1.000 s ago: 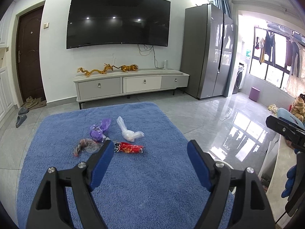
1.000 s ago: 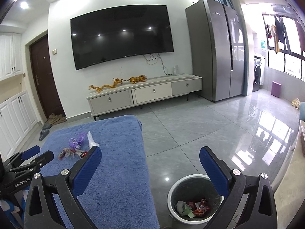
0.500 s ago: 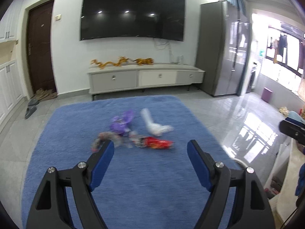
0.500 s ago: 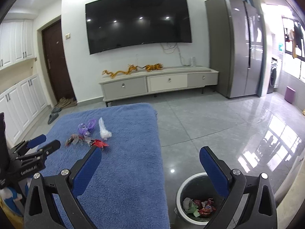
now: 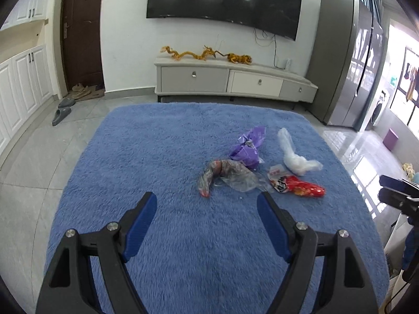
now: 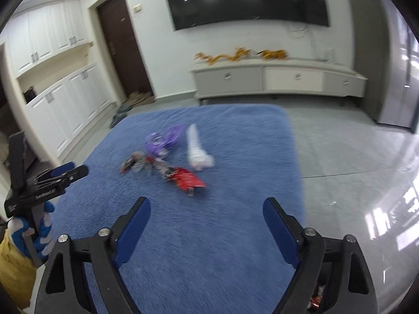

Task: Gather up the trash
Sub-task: 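Move both open tools back over the remaining trash on the rug, then grasp the grey plastic wrapper with the left tool while the right tool grasps the red snack wrapper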

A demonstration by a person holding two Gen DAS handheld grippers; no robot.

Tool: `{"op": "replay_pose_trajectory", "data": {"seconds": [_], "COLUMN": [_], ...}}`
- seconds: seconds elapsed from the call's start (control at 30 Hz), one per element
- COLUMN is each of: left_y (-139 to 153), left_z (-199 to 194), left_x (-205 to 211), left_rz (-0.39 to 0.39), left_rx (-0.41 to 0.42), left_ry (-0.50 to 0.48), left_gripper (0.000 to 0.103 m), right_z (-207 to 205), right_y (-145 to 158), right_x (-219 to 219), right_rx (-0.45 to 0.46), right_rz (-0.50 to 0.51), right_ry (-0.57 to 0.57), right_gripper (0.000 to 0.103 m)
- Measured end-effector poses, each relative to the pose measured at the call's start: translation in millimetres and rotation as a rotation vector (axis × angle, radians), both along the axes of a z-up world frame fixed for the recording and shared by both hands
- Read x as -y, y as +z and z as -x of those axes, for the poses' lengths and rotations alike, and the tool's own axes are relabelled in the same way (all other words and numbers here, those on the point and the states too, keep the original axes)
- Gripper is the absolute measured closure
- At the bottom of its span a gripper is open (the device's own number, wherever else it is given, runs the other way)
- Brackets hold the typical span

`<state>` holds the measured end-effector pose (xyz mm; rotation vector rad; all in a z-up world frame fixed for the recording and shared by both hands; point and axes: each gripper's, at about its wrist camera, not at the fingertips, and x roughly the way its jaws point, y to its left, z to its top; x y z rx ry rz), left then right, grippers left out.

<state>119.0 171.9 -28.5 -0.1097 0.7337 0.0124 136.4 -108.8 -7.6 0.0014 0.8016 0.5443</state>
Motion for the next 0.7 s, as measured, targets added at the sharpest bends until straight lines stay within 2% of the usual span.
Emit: {"op": "replay_pose_trajectory", "data": {"seconds": [0.23,0.43,0.63,0.7], "left_y": [-21.1,-42.0,-61.4,-64.2], "left_z": [-56.7,-97.0,-112.7,-108.2], "left_x": [13.5,19.2,16.9,17.8], "left_rz": [0.002,-0.024,0.011,0.018], "left_rx": [-0.048,-0.093,-0.172,-0.176], "left_ry": [-0.082,-0.098,-0.097,-0.102], "left_gripper": [0.025,0.025,0.026,0.029], "right_z": [-42.8,-69.3,-83.5,-84.4], "right_y": [-29.0,-47.1,-64.0,-68.9], "right_x": [-47.8,-64.4,-75.7,-77.1], "right_rx": [-0.068,-0.108,-0.142,-0.153], "right_rz": [0.000,0.017,0.044,0.050], "right_ry": [0.135,0.174,0.186,0.186], "right_gripper": [0.028,0.033,0.038,0.045]}}
